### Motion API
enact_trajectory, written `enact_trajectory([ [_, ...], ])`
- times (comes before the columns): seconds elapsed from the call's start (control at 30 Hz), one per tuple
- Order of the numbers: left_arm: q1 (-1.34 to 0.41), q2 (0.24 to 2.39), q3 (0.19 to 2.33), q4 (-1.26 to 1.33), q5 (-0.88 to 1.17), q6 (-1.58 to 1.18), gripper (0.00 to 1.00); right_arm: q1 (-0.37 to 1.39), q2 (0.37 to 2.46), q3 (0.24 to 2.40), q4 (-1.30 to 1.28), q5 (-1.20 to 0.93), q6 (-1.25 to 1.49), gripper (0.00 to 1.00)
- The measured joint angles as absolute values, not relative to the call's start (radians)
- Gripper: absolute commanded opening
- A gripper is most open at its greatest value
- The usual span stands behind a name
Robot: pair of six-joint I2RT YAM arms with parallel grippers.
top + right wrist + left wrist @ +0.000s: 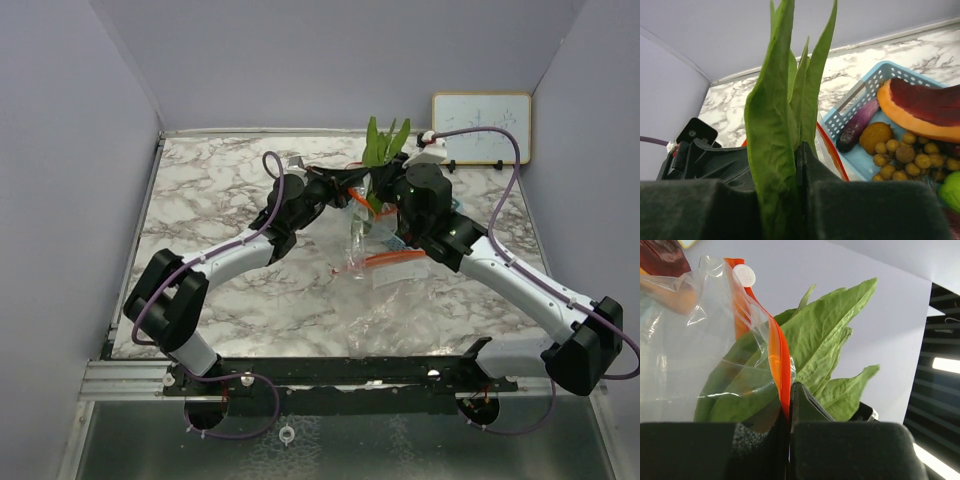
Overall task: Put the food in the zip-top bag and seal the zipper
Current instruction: Place the fake vegetable in the zipper food storage bag.
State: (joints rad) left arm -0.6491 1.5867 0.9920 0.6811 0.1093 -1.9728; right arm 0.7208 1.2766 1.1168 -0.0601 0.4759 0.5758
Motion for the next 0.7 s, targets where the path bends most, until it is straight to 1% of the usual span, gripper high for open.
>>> enact_trajectory([
  [0.07, -0.651, 1.596, 1.005, 0.692, 0.120, -1.971, 0.00, 0.721, 1.274, 1.144, -0.095, 0.488, 0.544, 0.41],
  [0.13, -0.650, 1.600, 1.017, 0.717, 0.123, -1.969, 0.00, 0.721, 1.281, 1.187, -0.129, 0.500, 0.515, 0.50],
  [0.3, -0.635, 1.608, 1.040, 0.814, 0.123, -1.977, 0.00, 0.721, 1.315, 1.309, -0.189, 0.512, 0.455, 0.52],
  [0.33, -0.634, 1.615, 1.042, 0.842, 0.123, -1.982, 0.00, 0.721, 1.317, 1.324, -0.196, 0.511, 0.447, 0.55],
  [0.37, -0.634, 1.623, 1.043, 0.867, 0.125, -1.987, 0.00, 0.721, 1.318, 1.335, -0.206, 0.511, 0.439, 0.62],
  [0.4, -0.635, 1.631, 1.043, 0.887, 0.126, -1.993, 0.00, 0.721, 1.317, 1.345, -0.220, 0.513, 0.430, 0.64],
  [0.6, -0.634, 1.655, 1.035, 0.971, 0.125, -2.033, 0.00, 0.712, 1.314, 1.388, -0.336, 0.498, 0.397, 0.64],
  [0.7, -0.639, 1.655, 1.035, 1.013, 0.128, -2.051, 0.00, 0.662, 1.314, 1.400, -0.407, 0.446, 0.399, 0.64],
])
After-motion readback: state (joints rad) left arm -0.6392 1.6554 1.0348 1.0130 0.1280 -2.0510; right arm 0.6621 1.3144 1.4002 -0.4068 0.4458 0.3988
